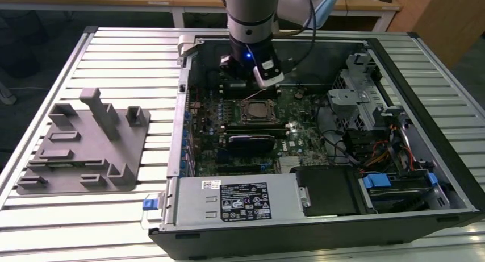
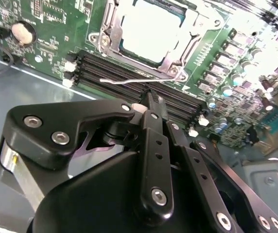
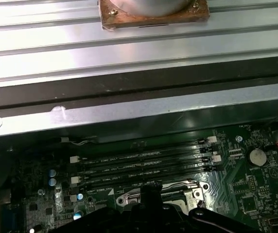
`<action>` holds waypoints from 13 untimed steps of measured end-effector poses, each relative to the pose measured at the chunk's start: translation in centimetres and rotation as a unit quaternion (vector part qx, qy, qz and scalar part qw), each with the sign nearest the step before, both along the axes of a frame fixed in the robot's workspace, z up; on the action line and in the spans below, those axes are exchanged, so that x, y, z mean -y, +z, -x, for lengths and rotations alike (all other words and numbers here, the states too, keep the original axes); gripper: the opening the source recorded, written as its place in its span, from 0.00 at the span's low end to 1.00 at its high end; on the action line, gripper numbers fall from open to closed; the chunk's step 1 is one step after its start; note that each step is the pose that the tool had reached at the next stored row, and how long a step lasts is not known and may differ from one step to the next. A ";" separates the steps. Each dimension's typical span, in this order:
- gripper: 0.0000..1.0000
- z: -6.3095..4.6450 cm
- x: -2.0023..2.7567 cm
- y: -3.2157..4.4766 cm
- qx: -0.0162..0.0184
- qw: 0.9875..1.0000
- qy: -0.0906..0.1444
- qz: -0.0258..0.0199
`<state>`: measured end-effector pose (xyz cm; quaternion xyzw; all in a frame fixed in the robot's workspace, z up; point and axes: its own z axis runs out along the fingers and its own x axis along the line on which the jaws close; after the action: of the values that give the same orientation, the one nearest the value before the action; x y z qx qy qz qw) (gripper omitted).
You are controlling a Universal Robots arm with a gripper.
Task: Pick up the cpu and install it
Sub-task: 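Install the first cpu locking lever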
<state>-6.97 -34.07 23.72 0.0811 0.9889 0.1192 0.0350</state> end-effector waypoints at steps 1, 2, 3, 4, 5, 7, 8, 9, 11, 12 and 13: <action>0.11 0.0 0.00 -0.07 0.001 1.000 -0.005 0.000; 0.11 0.0 0.00 -0.14 0.002 1.000 -0.010 0.000; 0.11 0.0 0.00 -0.21 0.003 1.000 -0.015 0.000; 0.11 0.0 0.00 -0.28 0.004 1.000 -0.020 0.000; 0.11 0.0 0.00 -0.35 0.006 1.000 -0.026 0.000; 0.11 0.0 0.00 -0.49 0.009 0.999 -0.035 0.000; 0.11 0.0 0.00 -0.55 0.010 0.999 -0.040 0.000; 0.11 0.0 0.00 -0.60 0.012 0.999 -0.044 0.000; 0.11 0.0 0.01 -0.70 0.016 0.999 -0.052 0.000; 0.11 0.0 0.00 -0.76 0.018 0.998 -0.055 0.000; 0.11 0.0 0.00 -0.82 0.020 0.998 -0.058 0.000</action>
<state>-6.97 -34.07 22.90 0.1361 0.9816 0.1188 0.0615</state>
